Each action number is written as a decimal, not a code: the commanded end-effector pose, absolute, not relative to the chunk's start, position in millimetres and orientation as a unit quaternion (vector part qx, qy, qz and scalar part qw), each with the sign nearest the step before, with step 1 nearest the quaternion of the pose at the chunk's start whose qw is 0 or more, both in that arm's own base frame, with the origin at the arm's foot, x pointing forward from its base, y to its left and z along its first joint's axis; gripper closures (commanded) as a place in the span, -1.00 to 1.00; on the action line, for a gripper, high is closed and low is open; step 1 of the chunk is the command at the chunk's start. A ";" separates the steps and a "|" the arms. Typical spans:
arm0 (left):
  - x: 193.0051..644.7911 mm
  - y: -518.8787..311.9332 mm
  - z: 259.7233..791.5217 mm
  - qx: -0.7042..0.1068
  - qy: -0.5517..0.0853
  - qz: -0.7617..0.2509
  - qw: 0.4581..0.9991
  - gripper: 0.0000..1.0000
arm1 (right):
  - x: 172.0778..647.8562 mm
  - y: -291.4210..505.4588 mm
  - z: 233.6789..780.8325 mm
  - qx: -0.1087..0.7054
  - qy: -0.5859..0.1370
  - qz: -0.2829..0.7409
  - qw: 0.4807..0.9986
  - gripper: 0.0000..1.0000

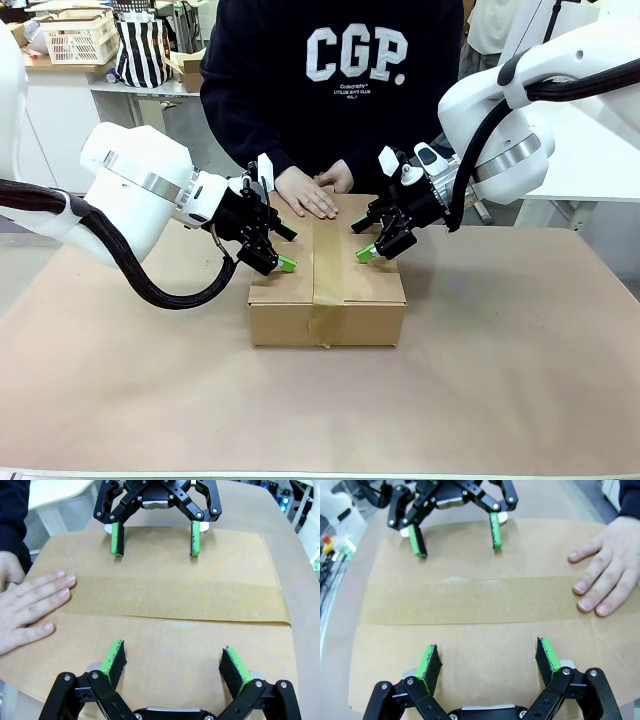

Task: Pack the gift set into the box.
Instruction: Press and hold the closed box until the human finishes sealing it.

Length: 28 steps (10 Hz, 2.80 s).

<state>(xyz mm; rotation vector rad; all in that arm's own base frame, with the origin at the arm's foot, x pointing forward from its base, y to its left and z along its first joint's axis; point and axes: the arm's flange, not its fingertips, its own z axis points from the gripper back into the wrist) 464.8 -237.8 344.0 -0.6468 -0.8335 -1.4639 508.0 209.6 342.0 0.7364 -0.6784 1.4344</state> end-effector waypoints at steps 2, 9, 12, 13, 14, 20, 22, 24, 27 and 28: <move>462.2 -237.2 340.6 -0.277 -0.362 -0.641 0.618 -1.00 | 507.2 209.6 340.9 0.322 -0.299 0.631 0.639 -1.00; 462.2 -237.2 340.6 -0.277 -0.362 -0.641 0.618 -1.00 | 507.2 209.6 340.9 0.322 -0.299 0.631 0.639 -1.00; 462.2 -237.2 340.6 -0.277 -0.362 -0.641 0.618 -1.00 | 507.2 209.6 340.9 0.322 -0.299 0.631 0.639 -1.00; 462.2 -237.2 340.6 -0.277 -0.362 -0.641 0.618 -1.00 | 507.2 209.6 340.9 0.322 -0.299 0.631 0.639 -1.00; 462.2 -237.2 340.6 -0.277 -0.362 -0.641 0.618 -1.00 | 507.2 209.6 340.9 0.322 -0.299 0.631 0.639 -1.00; 462.2 -237.2 340.6 -0.277 -0.362 -0.641 0.618 -1.00 | 507.2 209.6 340.9 0.322 -0.299 0.631 0.639 -1.00; 462.2 -237.2 340.6 -0.277 -0.362 -0.641 0.618 -1.00 | 507.2 209.6 340.9 0.322 -0.299 0.631 0.639 -1.00; 462.2 -237.2 340.6 -0.277 -0.362 -0.641 0.618 -1.00 | 507.2 209.6 340.9 0.322 -0.299 0.631 0.639 -1.00; 428.5 -210.5 386.9 -0.320 -0.332 -0.584 0.669 -1.00 | 473.5 188.2 385.8 0.368 -0.263 0.587 0.672 -1.00; 404.8 -195.5 415.3 -0.345 -0.327 -0.562 0.677 -1.00 | 445.2 168.7 415.6 0.421 -0.238 0.562 0.671 -1.00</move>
